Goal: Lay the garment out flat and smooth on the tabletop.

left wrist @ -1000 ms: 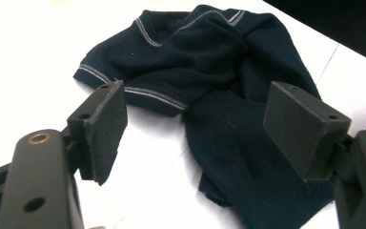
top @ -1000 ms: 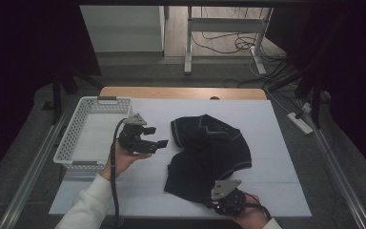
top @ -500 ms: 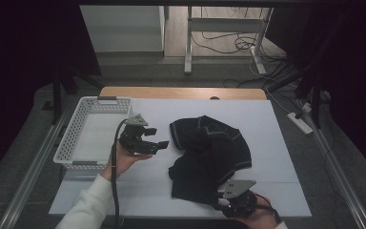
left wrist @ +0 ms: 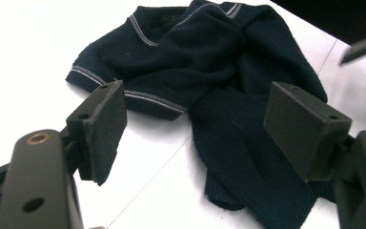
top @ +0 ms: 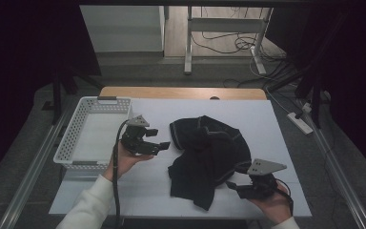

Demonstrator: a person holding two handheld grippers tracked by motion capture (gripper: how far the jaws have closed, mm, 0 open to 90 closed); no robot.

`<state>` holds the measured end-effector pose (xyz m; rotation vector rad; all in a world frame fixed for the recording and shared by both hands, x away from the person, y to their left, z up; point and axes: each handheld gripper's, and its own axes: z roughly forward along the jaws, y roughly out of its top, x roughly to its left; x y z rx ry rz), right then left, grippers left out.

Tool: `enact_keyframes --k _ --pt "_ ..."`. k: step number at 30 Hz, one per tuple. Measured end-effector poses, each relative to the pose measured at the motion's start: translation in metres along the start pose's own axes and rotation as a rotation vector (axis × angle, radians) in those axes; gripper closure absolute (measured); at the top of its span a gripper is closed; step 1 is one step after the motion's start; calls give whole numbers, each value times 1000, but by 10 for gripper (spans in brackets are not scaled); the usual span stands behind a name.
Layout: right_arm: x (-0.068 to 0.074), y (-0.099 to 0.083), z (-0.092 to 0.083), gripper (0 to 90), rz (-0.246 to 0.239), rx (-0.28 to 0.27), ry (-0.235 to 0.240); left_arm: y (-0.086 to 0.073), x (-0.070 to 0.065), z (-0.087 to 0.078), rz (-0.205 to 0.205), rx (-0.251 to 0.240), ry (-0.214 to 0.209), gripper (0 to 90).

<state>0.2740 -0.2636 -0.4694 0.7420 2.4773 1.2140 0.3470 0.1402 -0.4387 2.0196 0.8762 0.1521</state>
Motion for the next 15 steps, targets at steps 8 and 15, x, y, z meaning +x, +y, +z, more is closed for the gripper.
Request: enact_keyframes --k 8,15 --pt "-32 -7 -1 344 68 5 -115 0 -1 1 7 -3 2 229" --pt "-56 -14 3 327 138 76 -214 1 -3 -2 22 2 14 227"
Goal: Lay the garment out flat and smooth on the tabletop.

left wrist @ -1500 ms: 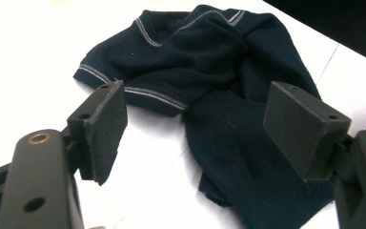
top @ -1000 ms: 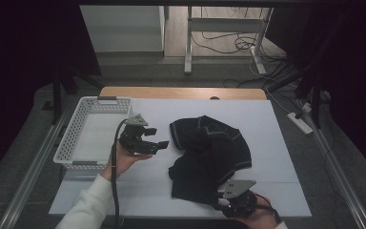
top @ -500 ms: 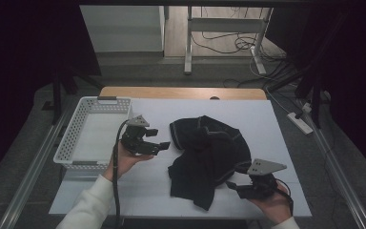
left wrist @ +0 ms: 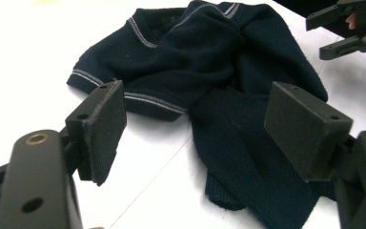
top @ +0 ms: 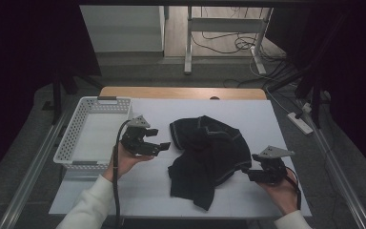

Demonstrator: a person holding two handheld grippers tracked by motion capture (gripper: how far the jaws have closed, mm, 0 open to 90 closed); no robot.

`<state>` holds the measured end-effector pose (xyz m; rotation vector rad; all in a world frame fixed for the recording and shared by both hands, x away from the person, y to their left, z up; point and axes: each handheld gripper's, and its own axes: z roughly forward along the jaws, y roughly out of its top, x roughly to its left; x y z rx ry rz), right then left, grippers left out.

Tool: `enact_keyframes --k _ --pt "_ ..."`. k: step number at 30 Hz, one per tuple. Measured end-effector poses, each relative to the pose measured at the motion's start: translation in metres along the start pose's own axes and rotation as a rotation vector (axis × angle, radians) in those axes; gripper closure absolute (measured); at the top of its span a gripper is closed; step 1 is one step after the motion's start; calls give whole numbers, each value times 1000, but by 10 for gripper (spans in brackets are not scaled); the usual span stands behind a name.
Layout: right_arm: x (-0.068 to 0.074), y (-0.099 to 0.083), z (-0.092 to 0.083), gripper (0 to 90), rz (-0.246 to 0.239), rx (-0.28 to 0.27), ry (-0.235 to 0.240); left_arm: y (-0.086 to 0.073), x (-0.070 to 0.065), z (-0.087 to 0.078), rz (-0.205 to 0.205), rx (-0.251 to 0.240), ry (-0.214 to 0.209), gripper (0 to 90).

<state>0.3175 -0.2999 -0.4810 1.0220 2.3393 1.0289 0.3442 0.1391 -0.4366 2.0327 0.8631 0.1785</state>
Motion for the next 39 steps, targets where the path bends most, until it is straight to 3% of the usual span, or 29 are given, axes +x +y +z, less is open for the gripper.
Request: enact_keyframes --k 9,13,20,23,30,39 --pt "-23 -5 23 323 87 79 -24 -1 1 2 -3 7 -3 224" --pt "-28 -3 35 310 93 110 -45 -1 0 2 -3 8 -6 224" --pt "-40 -3 50 345 147 123 -15 -2 2 3 -8 13 6 217" --pt "-42 -2 52 358 146 128 0 -3 2 3 -11 9 15 218" --pt "-36 4 52 350 100 138 -13 -3 2 2 -14 8 20 218" --pt "-39 9 60 347 133 167 6 -3 2 4 -11 13 23 218"
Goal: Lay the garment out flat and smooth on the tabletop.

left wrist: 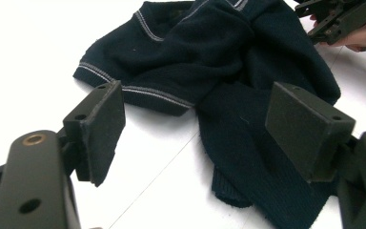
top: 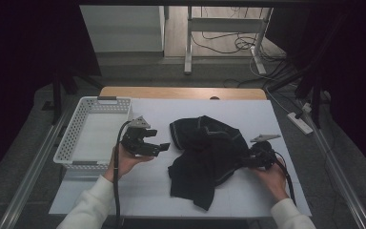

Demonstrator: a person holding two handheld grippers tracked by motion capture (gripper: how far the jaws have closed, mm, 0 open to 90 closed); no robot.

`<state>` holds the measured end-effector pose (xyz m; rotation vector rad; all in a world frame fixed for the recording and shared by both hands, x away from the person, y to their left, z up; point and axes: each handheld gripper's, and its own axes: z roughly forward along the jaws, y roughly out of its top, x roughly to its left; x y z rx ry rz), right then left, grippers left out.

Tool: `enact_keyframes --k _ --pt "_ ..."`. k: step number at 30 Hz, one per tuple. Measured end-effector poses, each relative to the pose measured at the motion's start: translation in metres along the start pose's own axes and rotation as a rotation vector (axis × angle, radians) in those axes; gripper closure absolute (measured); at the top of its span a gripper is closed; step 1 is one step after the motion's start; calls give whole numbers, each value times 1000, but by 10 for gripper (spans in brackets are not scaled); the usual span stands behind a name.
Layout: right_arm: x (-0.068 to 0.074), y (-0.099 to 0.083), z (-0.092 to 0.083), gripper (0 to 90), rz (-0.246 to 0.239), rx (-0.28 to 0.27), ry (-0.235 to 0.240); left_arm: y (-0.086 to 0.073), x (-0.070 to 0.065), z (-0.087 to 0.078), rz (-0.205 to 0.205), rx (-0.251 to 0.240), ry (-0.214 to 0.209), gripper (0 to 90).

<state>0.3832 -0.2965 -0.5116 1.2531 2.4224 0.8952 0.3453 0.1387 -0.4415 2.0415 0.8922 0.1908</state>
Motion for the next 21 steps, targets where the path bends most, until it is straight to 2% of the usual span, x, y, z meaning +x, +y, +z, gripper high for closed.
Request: enact_keyframes --k 5,12,15,16,17,21 --pt "0 1 -1 415 8 10 0 0 0 -1 -1 -2 -1 218" --pt "1 1 -3 654 3 21 56 0 0 -1 2 -1 0 218" --pt "4 2 -5 791 -35 13 35 -1 0 -1 1 0 0 218" --pt "6 2 -6 809 -73 12 5 -1 0 -1 1 1 0 218" --pt "7 2 -6 818 -85 12 1 -1 1 -1 0 0 0 218" --pt "6 2 -8 833 -98 14 -10 -1 1 -2 -2 -2 2 218"
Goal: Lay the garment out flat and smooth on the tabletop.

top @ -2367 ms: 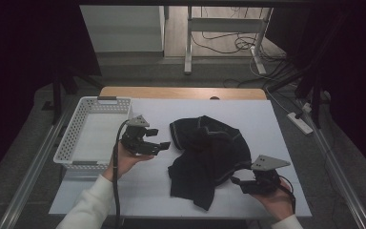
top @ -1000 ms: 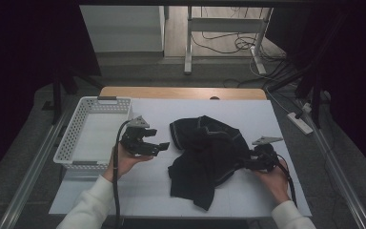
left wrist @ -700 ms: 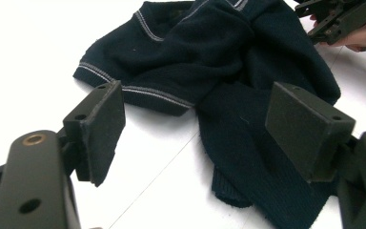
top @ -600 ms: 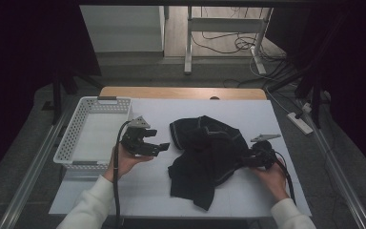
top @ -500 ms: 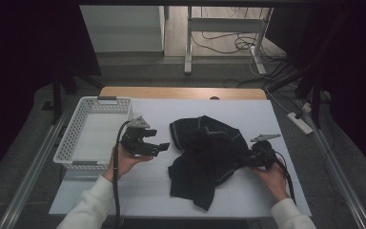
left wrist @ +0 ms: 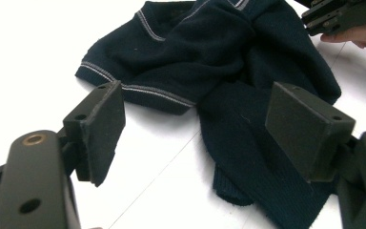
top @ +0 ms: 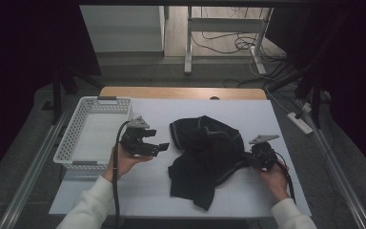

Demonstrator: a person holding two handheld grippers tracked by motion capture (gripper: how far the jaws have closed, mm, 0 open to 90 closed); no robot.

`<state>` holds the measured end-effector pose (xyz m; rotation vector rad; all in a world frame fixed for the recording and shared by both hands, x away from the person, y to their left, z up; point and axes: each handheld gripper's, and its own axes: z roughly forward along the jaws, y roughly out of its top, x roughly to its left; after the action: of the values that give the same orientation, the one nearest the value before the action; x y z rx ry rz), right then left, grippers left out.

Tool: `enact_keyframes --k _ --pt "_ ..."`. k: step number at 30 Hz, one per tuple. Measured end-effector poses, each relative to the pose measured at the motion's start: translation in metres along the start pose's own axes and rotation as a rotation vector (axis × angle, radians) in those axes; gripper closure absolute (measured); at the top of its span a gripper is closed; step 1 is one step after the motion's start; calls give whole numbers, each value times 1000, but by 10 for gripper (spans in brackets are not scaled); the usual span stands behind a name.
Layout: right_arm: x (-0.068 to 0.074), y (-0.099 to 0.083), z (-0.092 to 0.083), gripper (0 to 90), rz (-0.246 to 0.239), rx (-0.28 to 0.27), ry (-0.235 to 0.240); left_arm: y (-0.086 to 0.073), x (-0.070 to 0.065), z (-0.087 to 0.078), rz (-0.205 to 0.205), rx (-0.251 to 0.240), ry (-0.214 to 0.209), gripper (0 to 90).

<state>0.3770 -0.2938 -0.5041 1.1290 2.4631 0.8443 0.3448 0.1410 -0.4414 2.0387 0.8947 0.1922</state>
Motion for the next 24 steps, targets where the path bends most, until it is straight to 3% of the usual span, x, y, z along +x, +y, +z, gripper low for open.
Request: enact_keyframes --k 6,10,17,21,24 --pt "-7 1 -7 839 -31 8 -78 -1 1 0 -2 2 1 218" --pt "-22 4 -16 841 6 -29 -106 0 0 0 0 3 0 218" --pt "-51 11 -24 841 51 -46 -133 -1 0 1 0 9 -1 218" --pt "-65 15 -28 843 67 -64 -153 -1 1 1 -3 8 -1 218" --pt "-72 18 -29 844 47 -61 -174 -1 1 0 -3 7 0 218"
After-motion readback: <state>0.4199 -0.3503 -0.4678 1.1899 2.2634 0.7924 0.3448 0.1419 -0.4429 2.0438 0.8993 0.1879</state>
